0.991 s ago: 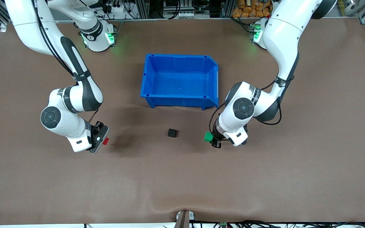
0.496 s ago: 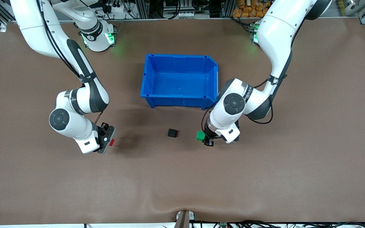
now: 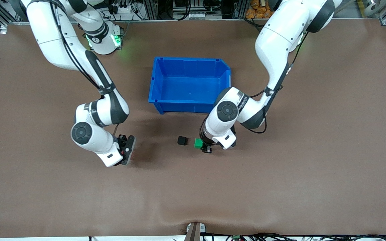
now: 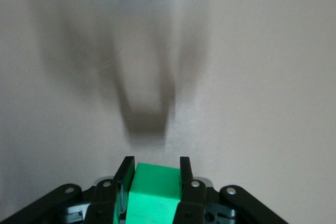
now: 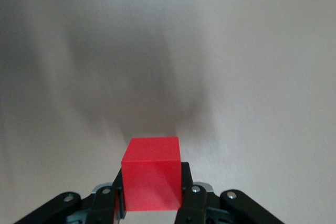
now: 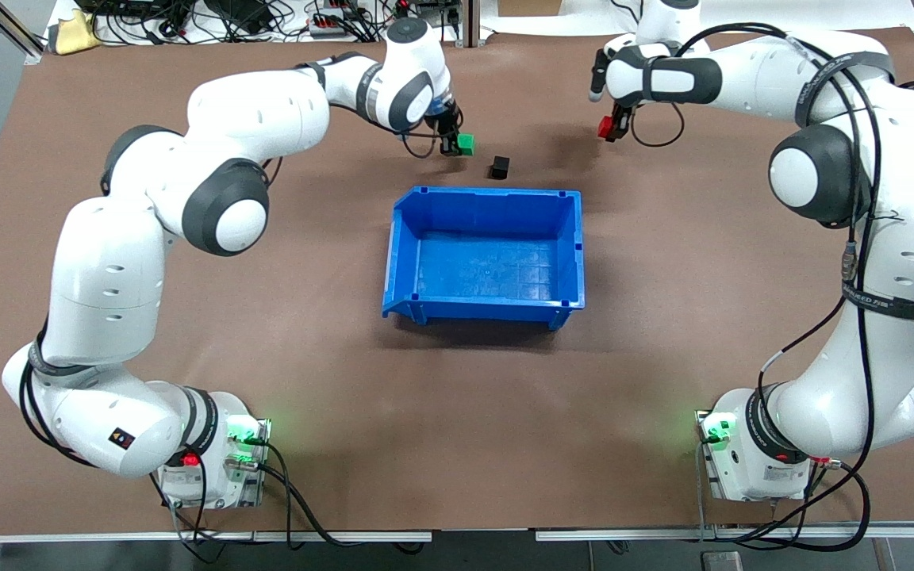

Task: Attach green and red cubes to black cube
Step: 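Carry the green cube and red cube toward the black cube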

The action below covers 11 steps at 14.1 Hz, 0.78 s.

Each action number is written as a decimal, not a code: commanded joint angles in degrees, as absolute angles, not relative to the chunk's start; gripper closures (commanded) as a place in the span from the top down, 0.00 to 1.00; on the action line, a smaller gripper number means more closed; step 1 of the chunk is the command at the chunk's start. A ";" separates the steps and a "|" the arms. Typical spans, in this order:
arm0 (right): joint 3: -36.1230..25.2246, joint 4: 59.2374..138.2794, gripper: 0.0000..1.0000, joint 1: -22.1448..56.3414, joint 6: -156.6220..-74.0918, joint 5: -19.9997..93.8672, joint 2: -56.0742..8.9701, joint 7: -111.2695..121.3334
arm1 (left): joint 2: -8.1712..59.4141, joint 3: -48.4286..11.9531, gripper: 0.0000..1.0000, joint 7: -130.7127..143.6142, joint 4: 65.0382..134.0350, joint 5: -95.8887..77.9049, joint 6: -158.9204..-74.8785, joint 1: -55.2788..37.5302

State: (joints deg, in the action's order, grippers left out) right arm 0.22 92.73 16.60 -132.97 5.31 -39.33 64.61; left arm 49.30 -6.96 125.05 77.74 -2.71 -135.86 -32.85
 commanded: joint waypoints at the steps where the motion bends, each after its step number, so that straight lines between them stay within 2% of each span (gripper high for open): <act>1: -0.09 91.40 0.00 18.54 -131.84 5.89 -39.99 65.48 | 51.41 -5.28 0.00 127.70 74.79 -3.52 -135.62 -35.76; 7: -0.17 91.58 0.00 19.78 -131.22 5.89 -40.17 65.30 | 54.58 1.22 0.00 130.51 73.39 -3.69 -135.44 -42.00; 11: -0.18 91.14 0.00 19.43 -131.05 5.97 -40.34 64.95 | 55.37 1.49 0.00 134.20 71.37 -3.78 -135.44 -42.10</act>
